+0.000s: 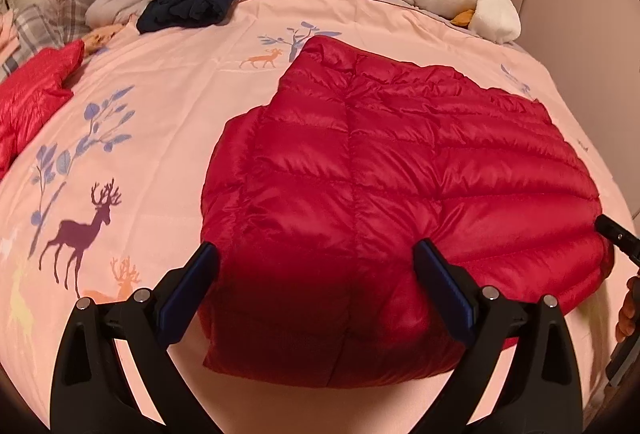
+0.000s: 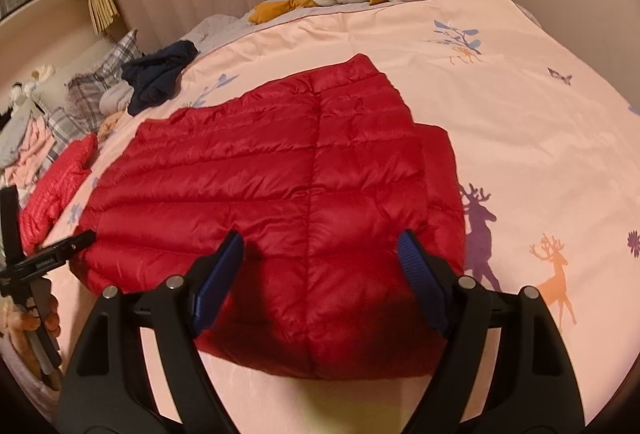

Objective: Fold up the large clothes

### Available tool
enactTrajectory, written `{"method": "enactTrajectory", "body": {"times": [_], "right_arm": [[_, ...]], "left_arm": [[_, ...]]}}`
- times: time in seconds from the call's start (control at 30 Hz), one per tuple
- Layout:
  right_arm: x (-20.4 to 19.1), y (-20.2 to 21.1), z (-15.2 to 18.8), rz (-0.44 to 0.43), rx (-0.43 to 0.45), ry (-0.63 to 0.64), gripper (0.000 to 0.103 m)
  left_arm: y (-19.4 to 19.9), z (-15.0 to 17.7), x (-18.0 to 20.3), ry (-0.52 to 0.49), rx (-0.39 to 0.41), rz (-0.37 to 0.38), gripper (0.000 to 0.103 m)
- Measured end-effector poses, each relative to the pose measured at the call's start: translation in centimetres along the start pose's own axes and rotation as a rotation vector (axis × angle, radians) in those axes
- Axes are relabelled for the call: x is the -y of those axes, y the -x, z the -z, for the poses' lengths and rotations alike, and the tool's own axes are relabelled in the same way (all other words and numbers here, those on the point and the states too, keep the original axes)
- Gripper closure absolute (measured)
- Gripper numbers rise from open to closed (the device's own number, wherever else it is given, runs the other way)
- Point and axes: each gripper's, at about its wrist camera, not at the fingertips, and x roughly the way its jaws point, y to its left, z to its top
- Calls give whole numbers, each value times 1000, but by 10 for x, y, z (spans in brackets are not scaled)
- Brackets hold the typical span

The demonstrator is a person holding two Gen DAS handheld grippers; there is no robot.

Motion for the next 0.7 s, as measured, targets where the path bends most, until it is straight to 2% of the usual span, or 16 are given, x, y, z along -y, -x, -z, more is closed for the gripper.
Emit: {"method": "enactTrajectory", "body": {"times": [0.07,0.23,0.47,0.57,0.7], "right_arm": [[6,4,1,-19,-3,-23,22],[23,16,9,-88,-10,-81,22],[47,25,24,-198,-25,-208,22],[47,32,28,-246,-13,-202,23],[42,37,27,-305,-6,-164,32]], "left_arm": [[2,2,-8,21,-7,34,4],[6,9,-31,73,-26,182,4],[14,16,-50,114,-5,352,4],[16,16,-53,122,7,411,4],[19,12,-49,100,11,498,5]]}}
